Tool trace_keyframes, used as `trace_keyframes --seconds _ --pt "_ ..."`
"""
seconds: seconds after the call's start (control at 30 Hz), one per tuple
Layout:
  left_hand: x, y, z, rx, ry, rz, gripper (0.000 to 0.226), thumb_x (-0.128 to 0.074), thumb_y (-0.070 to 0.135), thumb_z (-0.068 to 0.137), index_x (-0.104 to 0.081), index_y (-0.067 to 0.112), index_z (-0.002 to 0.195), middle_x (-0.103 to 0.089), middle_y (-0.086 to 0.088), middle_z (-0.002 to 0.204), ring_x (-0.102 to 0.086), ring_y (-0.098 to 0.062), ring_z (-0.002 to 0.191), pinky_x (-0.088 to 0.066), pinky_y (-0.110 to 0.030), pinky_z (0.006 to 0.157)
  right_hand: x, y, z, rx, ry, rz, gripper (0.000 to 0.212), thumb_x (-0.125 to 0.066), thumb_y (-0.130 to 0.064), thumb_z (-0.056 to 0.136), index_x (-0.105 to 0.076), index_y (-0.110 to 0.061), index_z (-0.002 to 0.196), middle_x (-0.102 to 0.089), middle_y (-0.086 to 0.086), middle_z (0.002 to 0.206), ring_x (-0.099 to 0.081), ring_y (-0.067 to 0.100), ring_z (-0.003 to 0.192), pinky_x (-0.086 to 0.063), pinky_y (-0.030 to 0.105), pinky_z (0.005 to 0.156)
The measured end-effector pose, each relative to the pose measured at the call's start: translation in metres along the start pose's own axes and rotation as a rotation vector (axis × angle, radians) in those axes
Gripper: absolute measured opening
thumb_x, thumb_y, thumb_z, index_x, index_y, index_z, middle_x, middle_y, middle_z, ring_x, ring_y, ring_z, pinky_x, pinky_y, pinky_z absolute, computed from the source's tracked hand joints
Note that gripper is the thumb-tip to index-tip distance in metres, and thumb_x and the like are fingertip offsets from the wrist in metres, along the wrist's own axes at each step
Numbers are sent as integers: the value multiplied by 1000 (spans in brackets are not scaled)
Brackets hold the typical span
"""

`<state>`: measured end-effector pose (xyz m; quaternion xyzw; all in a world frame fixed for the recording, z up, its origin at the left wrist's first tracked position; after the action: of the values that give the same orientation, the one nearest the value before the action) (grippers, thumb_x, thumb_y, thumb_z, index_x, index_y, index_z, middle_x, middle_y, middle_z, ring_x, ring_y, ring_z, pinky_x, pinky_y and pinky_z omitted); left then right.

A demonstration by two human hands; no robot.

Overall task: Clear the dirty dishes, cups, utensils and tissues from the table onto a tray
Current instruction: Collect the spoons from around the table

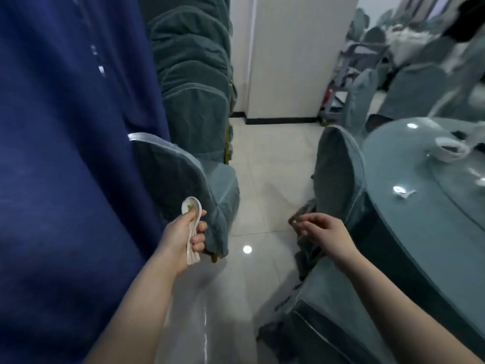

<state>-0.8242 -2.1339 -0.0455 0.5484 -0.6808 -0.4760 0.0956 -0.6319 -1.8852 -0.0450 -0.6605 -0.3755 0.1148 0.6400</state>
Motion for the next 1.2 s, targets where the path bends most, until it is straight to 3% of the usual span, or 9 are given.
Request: trace_keyframes --seconds 0.13,0.5,0.67,0.9,1.2 --pt "-59 22 70 63 -195 125 22 -43 33 99 -55 15 94 -41 4 49 -26 -4 30 -20 -12 29 42 11 37 -50 190 -8 10 -67 -13 83 -74 -20 86 -74 -2 79 -64 11 70 -51 26 68" --pt "-204 79 204 85 -434 271 19 -43 31 100 -52 15 96 -40 3 54 -28 -4 30 -21 -12 29 118 14 131 -127 565 102 11 -66 -12 82 -72 -20 86 -73 1 77 -61 11 67 -47 26 64" --pt "-258 83 250 146 -515 285 19 -44 31 99 -54 15 97 -44 2 56 -29 -4 32 -24 -14 29 141 28 146 -193 669 81 12 -65 -9 83 -72 -17 88 -68 -9 64 -57 0 55 -44 21 61" --pt "-333 84 309 291 -678 400 25 -35 32 101 -50 15 90 -32 6 43 -22 -3 25 -17 -8 26 173 47 156 -344 835 1 11 -67 -14 82 -72 -24 85 -73 -4 83 -64 11 73 -51 31 75" --pt "-412 75 359 334 -773 507 23 -38 31 100 -49 15 89 -31 5 44 -21 -4 27 -16 -7 30 205 80 178 -489 963 43 11 -65 -11 84 -69 -20 89 -71 -3 76 -63 9 66 -48 21 62"
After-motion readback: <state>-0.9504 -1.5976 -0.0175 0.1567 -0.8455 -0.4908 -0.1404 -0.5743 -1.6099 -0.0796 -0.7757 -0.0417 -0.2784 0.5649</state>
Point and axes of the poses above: each hand's wrist, its own z-axis towards the middle knuckle, its own x-axis out of the back of the hand, y = z × x, the point moved 8 cm from there along z, towards the middle knuckle
